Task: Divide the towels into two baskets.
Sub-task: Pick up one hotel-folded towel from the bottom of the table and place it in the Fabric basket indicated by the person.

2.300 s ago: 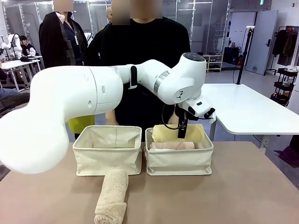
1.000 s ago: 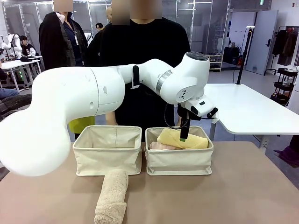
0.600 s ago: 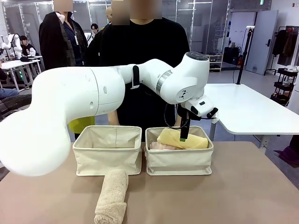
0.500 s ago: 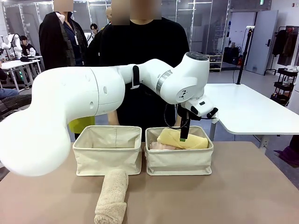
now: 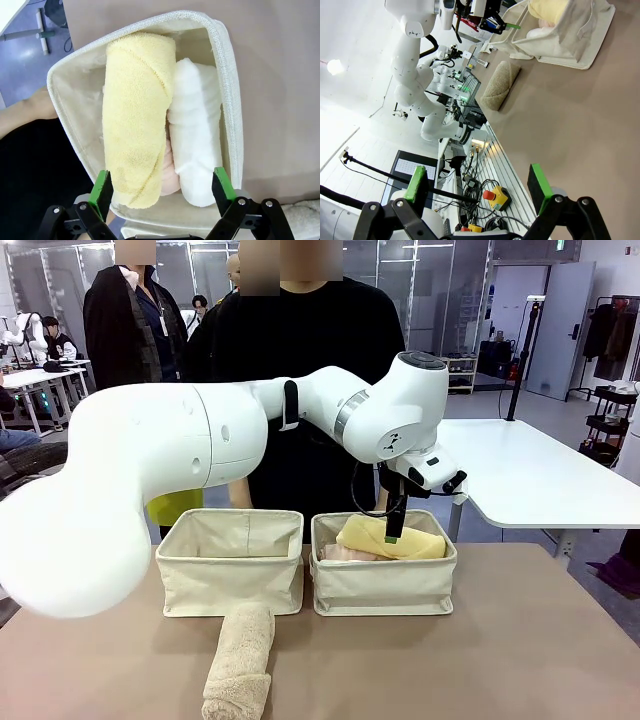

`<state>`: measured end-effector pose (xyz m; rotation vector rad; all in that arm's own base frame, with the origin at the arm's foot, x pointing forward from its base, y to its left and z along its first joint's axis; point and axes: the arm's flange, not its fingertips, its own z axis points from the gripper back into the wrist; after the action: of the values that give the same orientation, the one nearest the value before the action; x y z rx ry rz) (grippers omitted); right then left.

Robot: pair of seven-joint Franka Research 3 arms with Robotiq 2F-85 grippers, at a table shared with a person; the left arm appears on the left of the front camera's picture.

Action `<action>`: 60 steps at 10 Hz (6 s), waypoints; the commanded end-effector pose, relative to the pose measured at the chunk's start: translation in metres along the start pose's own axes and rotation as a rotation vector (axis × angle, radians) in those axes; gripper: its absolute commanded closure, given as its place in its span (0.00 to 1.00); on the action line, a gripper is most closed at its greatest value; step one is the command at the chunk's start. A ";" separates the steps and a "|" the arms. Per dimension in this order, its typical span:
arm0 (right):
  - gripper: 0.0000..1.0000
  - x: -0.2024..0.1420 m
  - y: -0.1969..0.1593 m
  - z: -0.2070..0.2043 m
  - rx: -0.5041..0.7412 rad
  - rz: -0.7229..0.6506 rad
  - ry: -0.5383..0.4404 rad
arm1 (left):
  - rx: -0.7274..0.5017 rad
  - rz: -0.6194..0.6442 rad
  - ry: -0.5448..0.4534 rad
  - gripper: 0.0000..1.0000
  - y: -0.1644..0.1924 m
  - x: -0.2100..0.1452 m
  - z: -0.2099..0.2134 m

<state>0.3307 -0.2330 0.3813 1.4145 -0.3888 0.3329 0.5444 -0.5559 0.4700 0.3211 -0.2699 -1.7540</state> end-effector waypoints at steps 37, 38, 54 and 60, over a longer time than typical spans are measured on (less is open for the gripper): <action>0.00 0.000 0.003 -0.001 0.001 0.002 0.003 | -0.799 1.559 -0.878 0.00 -0.332 -0.696 0.092; 0.00 0.000 0.003 -0.001 0.001 0.002 0.003 | -0.835 1.574 -0.947 0.00 -0.335 -0.709 0.082; 0.00 0.000 0.003 -0.001 0.001 0.002 0.003 | -0.997 1.584 -1.183 0.00 -0.387 -0.745 0.031; 0.00 0.000 0.003 -0.001 0.001 0.002 0.003 | -0.982 1.527 -1.123 0.00 -0.377 -0.739 0.042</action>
<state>0.3305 -0.2333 0.3816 1.4143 -0.3896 0.3329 0.3279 0.2486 0.4166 -1.3598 -0.2751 -0.1464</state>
